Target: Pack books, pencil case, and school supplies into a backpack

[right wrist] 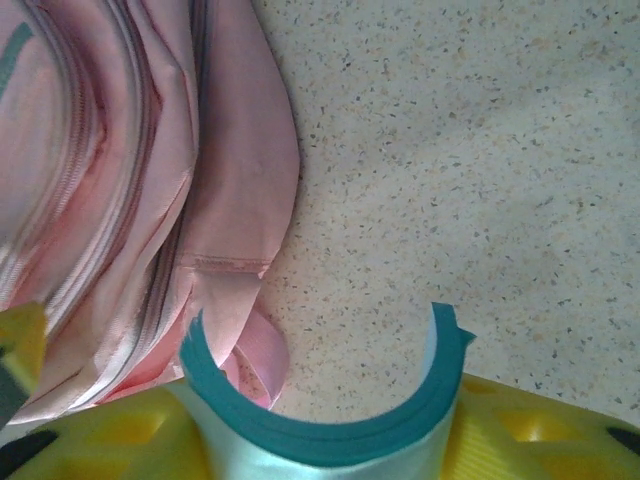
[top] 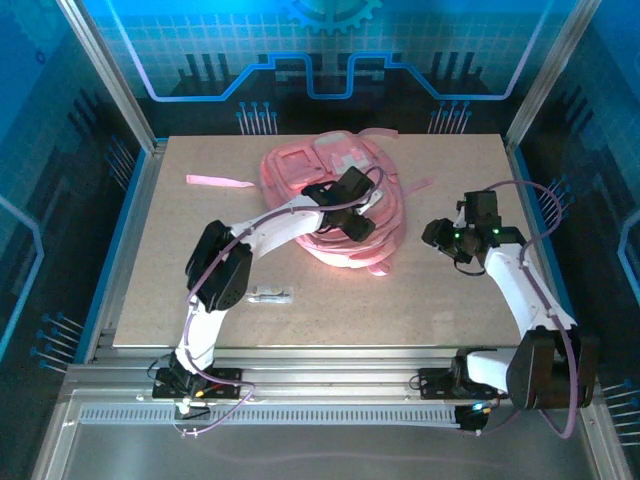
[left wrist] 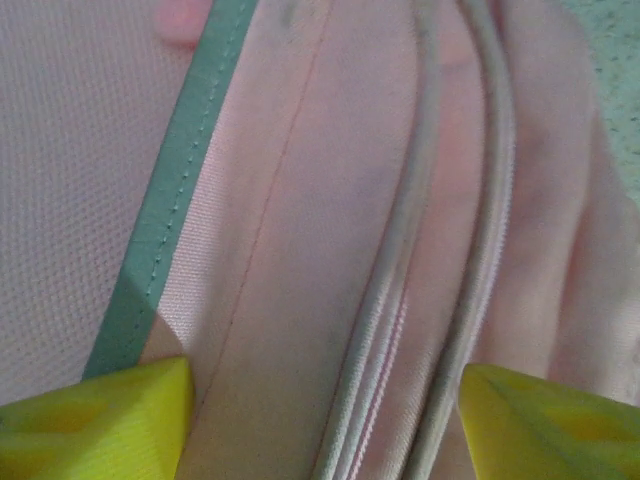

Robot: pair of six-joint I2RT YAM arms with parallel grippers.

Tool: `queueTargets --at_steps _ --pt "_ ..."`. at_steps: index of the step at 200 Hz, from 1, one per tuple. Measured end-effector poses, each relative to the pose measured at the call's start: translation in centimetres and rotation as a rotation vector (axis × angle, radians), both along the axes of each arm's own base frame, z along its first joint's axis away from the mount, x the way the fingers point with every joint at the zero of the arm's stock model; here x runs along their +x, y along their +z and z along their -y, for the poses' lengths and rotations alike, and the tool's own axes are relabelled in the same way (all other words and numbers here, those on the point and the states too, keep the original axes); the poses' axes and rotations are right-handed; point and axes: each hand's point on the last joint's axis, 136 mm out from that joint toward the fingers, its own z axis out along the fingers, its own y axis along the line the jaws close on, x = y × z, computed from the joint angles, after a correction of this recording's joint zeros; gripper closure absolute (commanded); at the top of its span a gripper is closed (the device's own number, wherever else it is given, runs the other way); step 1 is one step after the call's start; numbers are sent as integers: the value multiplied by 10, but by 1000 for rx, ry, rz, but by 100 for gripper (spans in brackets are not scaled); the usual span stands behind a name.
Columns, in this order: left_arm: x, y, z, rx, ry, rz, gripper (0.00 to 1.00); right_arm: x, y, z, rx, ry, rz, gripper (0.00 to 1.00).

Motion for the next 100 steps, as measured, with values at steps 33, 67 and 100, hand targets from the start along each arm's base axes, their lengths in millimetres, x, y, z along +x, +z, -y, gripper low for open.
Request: queueTargets --at_steps 33,67,100 --pt "6 -1 -1 28 -14 7 90 -6 1 -1 14 12 15 49" --pt "9 12 1 23 -17 18 100 -6 4 -7 43 31 24 50" --pt "9 14 -1 25 -13 14 100 0 9 -15 82 56 52 51"
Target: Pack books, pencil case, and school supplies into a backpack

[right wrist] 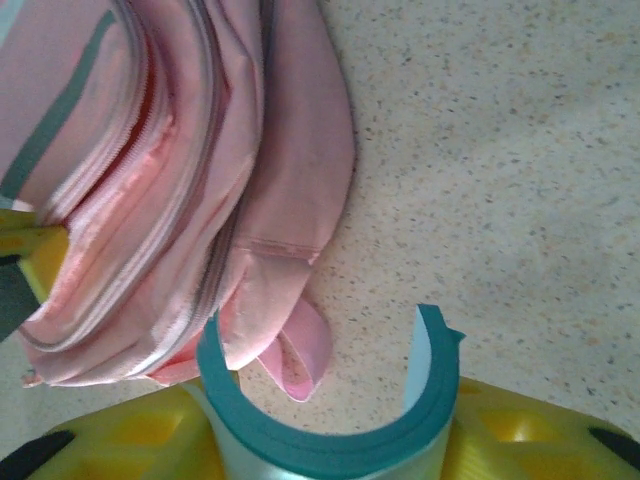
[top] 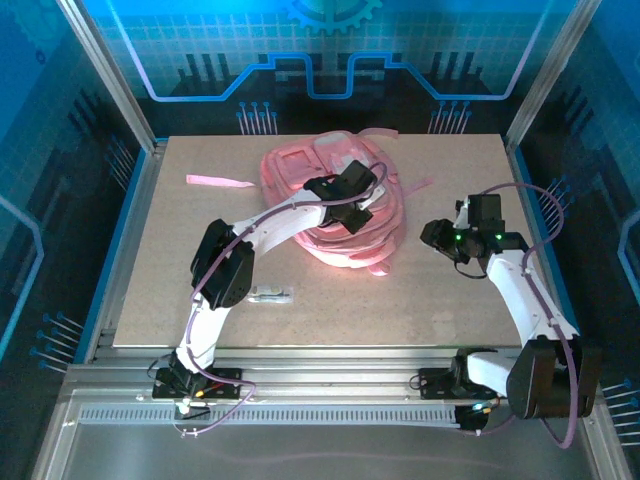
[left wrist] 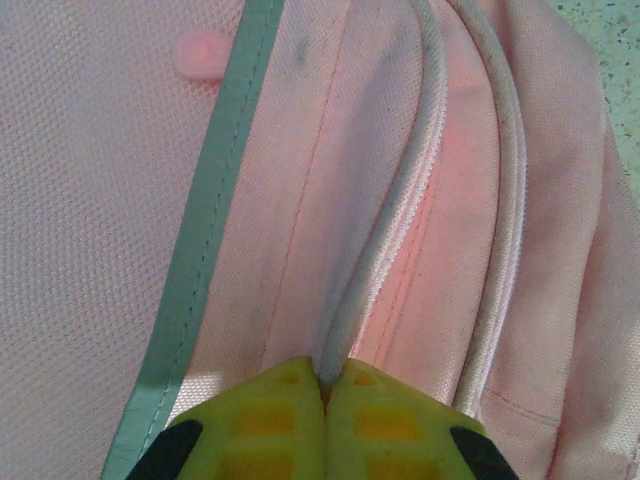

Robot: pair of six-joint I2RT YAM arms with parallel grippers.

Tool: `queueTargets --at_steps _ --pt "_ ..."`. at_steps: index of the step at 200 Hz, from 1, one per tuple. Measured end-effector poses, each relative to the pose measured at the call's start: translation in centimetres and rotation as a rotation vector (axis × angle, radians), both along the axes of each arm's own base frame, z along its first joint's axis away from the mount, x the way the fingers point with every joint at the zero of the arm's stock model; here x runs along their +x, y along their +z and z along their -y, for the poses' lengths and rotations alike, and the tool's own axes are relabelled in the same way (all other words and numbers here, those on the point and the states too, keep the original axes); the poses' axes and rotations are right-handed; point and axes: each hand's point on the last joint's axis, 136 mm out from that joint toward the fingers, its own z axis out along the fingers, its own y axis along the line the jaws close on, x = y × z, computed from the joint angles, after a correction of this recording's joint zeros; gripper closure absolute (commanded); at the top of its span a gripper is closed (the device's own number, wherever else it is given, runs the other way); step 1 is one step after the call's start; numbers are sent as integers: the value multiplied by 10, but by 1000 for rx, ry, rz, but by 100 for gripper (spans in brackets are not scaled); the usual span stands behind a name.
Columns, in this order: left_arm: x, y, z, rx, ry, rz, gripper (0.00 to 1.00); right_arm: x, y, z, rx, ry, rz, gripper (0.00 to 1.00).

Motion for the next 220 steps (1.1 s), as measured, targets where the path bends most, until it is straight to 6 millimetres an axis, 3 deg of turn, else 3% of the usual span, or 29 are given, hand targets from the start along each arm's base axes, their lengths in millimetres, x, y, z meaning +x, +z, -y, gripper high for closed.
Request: queueTargets --at_steps 40,84,123,157,173,198,220 --pt "10 24 -4 -59 48 -1 100 16 2 -30 69 65 14 51" --pt "24 58 -10 -135 102 30 100 47 19 -68 121 133 78 53" --pt "40 79 -19 -194 170 44 100 74 24 -112 124 201 128 54" --pt "46 88 -22 -232 206 46 100 101 21 -132 102 209 151 51" --pt "45 88 -21 -244 213 39 100 115 18 -137 90 207 152 40" --pt "47 88 -24 -245 232 39 100 130 14 -146 91 201 131 3" --pt "53 91 -32 -258 257 38 100 134 11 -145 86 187 116 0"
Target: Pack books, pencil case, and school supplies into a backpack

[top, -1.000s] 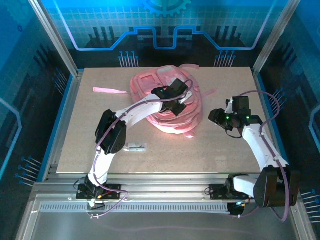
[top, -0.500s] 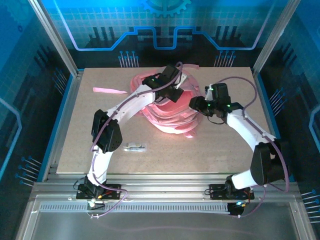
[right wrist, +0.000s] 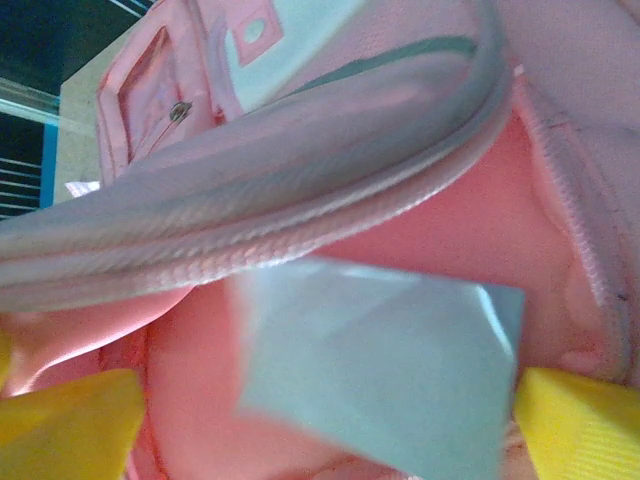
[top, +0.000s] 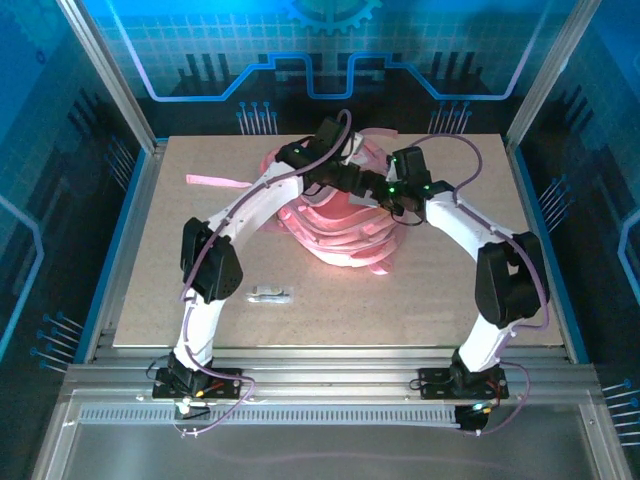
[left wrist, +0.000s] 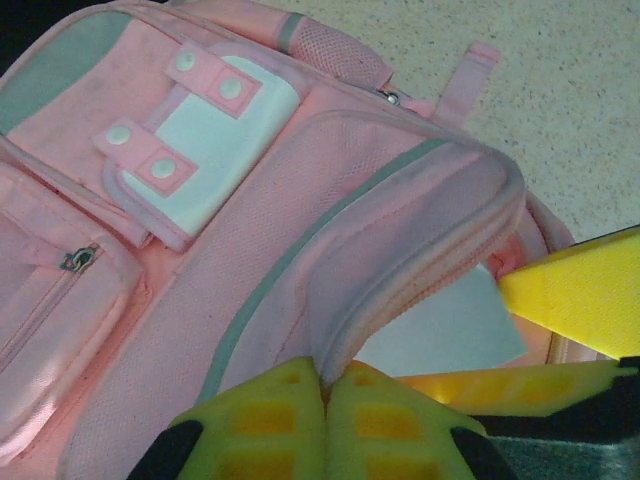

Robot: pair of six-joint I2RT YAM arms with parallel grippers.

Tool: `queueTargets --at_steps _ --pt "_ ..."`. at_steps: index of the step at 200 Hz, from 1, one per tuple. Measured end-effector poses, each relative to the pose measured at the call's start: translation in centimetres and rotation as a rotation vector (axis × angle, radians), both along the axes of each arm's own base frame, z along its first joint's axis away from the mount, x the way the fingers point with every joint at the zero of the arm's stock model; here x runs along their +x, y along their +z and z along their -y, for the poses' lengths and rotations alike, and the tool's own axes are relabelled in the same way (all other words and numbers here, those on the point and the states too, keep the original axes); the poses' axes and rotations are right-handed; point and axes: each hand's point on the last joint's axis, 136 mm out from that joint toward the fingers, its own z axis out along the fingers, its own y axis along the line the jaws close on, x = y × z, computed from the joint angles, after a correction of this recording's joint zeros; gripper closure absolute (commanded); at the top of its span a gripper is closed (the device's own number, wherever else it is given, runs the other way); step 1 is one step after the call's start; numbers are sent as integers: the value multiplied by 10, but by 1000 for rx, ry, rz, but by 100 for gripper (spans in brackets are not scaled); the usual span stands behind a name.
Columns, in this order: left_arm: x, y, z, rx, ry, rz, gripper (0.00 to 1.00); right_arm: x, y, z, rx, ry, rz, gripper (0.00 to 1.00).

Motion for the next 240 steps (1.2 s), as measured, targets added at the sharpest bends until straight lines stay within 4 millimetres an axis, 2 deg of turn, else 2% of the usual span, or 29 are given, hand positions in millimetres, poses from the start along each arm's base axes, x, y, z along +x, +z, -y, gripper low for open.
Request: queueTargets --at_steps 13,25,33,47,55,71,120,154,166,184,196,217,235,240 --pt "0 0 0 -1 0 -1 100 0 0 0 -1 -1 -2 2" --pt "0 0 1 -4 -2 -3 100 0 0 0 2 1 -2 9" --pt "-1 0 2 -8 -3 -5 100 0 0 -1 10 3 -2 16" --pt "-3 0 4 -16 -5 -11 100 0 0 -4 37 7 2 37" --pt "-4 0 6 -25 -7 -16 100 -1 -2 -6 52 11 1 46" --pt "-7 0 11 -32 -13 -21 100 -4 -5 -13 81 29 -3 55" --pt "-9 0 13 -49 -4 -33 100 7 -17 -34 144 71 -15 56" --pt "-9 0 14 -52 -1 -34 100 5 -15 -30 135 78 1 49" --pt "-9 0 14 -54 2 -35 100 -5 -11 -24 123 93 9 43" --pt "-8 0 13 -58 11 -35 100 -27 4 -14 92 118 25 23" --pt "-7 2 13 -66 18 -32 100 -41 20 -7 68 149 56 14" --pt "-8 -1 14 -70 22 -39 100 -65 52 0 41 193 129 12" --pt "-8 -5 15 -81 28 -48 100 -87 59 4 5 234 158 12" --pt "-8 -6 15 -84 32 -51 89 -94 58 4 -12 252 160 12"
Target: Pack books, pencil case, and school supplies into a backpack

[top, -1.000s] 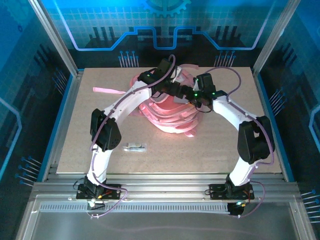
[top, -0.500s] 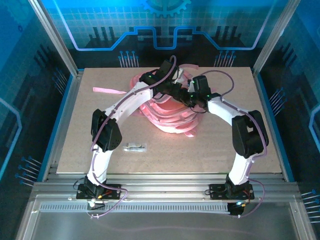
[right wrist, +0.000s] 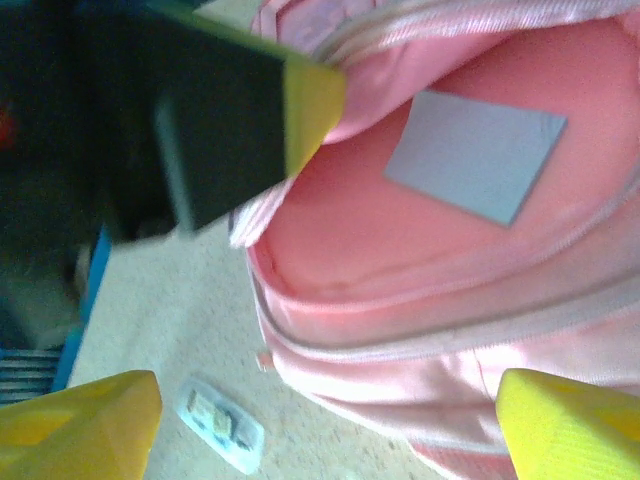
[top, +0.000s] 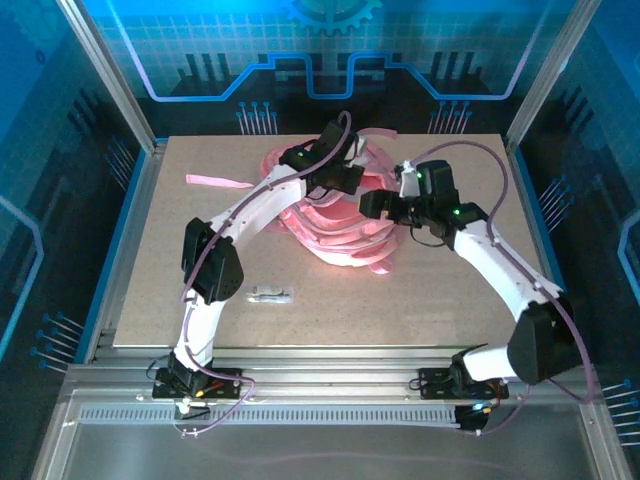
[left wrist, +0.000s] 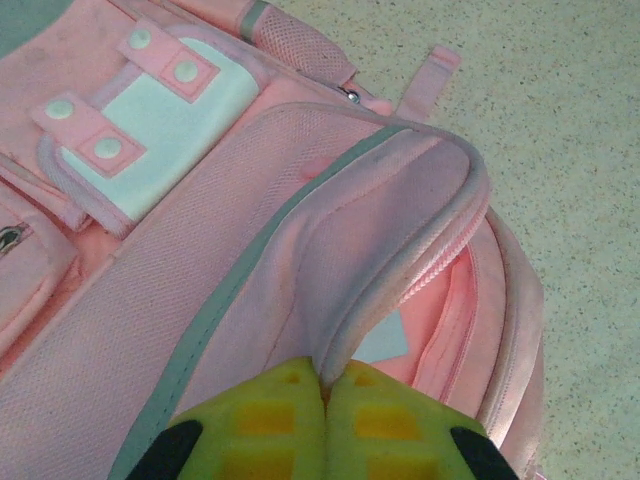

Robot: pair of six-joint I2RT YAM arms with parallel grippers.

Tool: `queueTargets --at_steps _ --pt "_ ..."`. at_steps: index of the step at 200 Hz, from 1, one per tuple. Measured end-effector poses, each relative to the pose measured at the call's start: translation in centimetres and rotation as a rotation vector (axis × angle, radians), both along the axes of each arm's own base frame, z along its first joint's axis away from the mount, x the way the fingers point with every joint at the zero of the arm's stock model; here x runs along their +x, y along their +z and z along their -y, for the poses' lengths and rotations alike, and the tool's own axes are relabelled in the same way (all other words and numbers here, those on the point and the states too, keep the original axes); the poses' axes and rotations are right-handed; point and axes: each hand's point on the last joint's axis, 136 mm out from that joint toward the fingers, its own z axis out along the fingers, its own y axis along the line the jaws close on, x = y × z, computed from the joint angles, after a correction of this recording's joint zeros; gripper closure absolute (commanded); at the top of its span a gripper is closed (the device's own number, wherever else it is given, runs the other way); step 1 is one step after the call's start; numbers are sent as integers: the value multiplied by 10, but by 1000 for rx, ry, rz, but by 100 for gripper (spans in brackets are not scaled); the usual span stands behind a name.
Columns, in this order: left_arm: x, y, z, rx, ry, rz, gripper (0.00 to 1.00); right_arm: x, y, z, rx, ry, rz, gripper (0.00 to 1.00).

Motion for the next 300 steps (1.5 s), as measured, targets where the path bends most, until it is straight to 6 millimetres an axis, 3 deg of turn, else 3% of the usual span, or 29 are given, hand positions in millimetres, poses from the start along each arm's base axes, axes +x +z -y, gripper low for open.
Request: queueTargets --at_steps 17,36,47,62,81,116,142,166,187,213,237,263,300 --pt "-1 -3 1 -12 10 -16 45 -23 -11 -9 -66 79 -6 12" --pt "-4 -6 -2 -35 41 -36 14 -49 -27 -28 -145 204 -8 11" --pt "-8 -7 -7 -55 68 -48 1 -63 -33 -40 -178 277 -1 11" --pt "-17 -10 -23 -81 110 -75 1 -77 -37 -56 -212 370 28 10" --pt "-29 -8 -57 -116 185 -95 1 -94 -48 -81 -250 493 62 7" --pt "-45 8 -143 -184 363 -65 1 -118 -84 -131 -322 701 79 0" --pt "-57 2 -204 -213 501 -64 1 -119 -110 -173 -384 813 77 0" --pt "-77 -25 -247 -213 606 -111 1 -109 -131 -210 -438 865 91 0" --pt "-100 -46 -266 -209 649 -154 1 -108 -154 -229 -496 902 93 0" --pt "-118 -55 -289 -258 703 -181 1 -106 -176 -248 -564 936 100 0" --pt "-124 -58 -308 -313 758 -187 1 -100 -186 -258 -617 953 119 0" --pt "-124 -59 -314 -353 773 -187 1 -96 -191 -262 -661 967 151 4" --pt "-121 -55 -325 -395 801 -180 1 -98 -197 -261 -716 988 186 23"
